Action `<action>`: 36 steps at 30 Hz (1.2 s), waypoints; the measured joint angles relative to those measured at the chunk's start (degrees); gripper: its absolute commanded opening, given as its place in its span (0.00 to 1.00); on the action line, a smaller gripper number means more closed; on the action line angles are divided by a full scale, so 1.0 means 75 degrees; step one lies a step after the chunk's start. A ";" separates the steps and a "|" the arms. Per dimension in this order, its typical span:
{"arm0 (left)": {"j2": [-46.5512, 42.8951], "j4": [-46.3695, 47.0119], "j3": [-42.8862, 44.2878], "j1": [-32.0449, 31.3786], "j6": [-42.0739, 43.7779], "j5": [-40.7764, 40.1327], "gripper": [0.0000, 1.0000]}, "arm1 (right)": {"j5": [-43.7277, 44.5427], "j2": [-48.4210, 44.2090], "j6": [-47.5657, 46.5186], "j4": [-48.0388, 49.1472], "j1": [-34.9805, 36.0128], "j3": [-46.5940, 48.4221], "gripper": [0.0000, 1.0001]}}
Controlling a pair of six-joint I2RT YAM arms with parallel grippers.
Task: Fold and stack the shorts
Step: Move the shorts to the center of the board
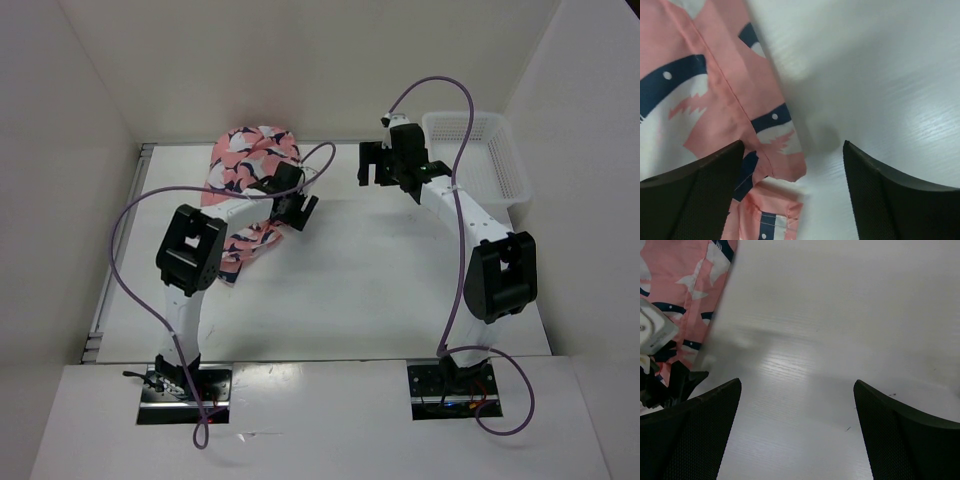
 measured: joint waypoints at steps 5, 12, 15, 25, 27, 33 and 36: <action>-0.0020 -0.0210 -0.0204 -0.0029 -0.0026 0.0105 0.26 | 0.0026 0.0000 0.0000 0.0012 0.0000 0.0000 0.97; -0.0962 -0.0781 -0.1358 -0.0023 0.0026 0.0629 0.00 | 0.0216 0.0061 -0.0044 0.0108 0.0000 0.0000 0.92; -0.2282 -0.1746 -0.2352 -0.0038 0.0023 0.1192 0.00 | 0.0248 0.0152 -0.0067 0.0154 0.0000 0.0003 0.90; -0.7160 -0.3946 -0.4380 -0.0338 0.0023 0.2145 0.00 | -0.1352 0.1274 0.0612 0.0460 0.0093 0.0032 0.90; -0.6674 -0.3995 -0.4374 -0.0379 0.0020 0.2203 0.00 | -0.1609 0.1676 0.0836 0.0475 0.0224 0.0125 0.90; -0.6222 -0.4092 -0.4380 -0.0417 0.0017 0.2241 0.00 | -0.1894 0.3083 0.1294 0.0525 0.0656 0.1081 0.82; -0.6330 -0.4092 -0.4383 -0.0466 0.0020 0.2270 0.00 | -0.1958 0.3503 0.1454 0.0565 0.0731 0.1571 0.82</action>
